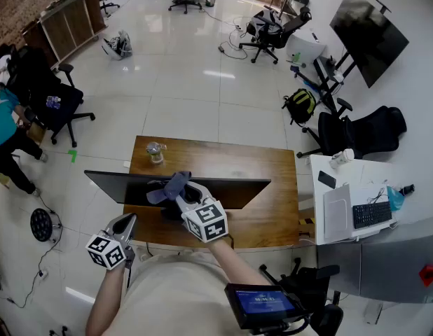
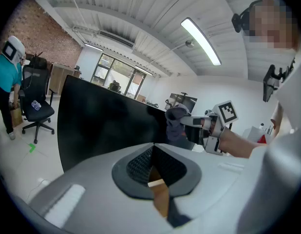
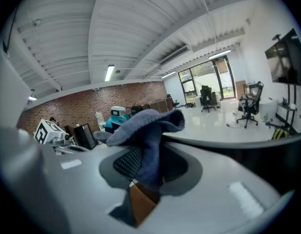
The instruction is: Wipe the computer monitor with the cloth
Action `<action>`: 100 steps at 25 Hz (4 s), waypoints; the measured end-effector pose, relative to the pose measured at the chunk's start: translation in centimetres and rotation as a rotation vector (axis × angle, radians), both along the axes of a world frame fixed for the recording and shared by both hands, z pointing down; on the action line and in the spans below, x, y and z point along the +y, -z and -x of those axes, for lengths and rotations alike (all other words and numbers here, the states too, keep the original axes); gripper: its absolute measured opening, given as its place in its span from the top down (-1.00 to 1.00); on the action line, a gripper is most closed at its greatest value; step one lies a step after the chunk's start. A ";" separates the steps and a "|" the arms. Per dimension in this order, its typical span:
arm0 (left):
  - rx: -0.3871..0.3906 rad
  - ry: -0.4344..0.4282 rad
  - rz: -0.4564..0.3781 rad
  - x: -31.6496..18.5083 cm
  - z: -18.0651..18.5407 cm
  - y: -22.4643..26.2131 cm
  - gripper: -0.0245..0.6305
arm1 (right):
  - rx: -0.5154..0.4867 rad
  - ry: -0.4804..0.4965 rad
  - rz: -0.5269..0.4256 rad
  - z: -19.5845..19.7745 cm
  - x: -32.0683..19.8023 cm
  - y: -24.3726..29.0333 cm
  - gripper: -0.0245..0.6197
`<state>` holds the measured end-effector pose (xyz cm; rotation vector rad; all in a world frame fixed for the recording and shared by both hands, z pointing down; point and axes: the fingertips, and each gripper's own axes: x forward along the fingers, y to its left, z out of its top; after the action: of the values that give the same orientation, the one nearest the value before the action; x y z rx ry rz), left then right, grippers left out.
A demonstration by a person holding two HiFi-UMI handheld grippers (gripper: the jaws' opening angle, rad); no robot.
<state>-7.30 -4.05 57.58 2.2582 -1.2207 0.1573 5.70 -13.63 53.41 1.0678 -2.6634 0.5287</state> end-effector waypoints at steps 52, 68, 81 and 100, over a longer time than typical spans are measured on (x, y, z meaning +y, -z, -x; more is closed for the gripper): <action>0.012 -0.032 0.015 2.0 -4.4 -1.2 0.95 | 0.037 -0.435 -0.027 -27.7 -0.7 -0.3 0.61; 0.011 -0.022 0.029 2.6 -3.3 -1.5 0.95 | 0.099 -0.558 0.000 -30.4 0.0 -3.2 0.62; -0.008 -0.029 0.038 2.4 -3.1 -1.4 0.95 | 0.130 -0.554 0.145 -30.4 0.9 -10.9 0.62; -0.030 -0.030 0.057 1.2 -3.2 -1.6 0.95 | 0.198 -0.519 0.335 -30.4 2.4 -20.7 0.62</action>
<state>-4.11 -2.85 59.15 2.2332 -1.1833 0.2351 36.05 -11.22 74.09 1.6004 -2.0223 0.8708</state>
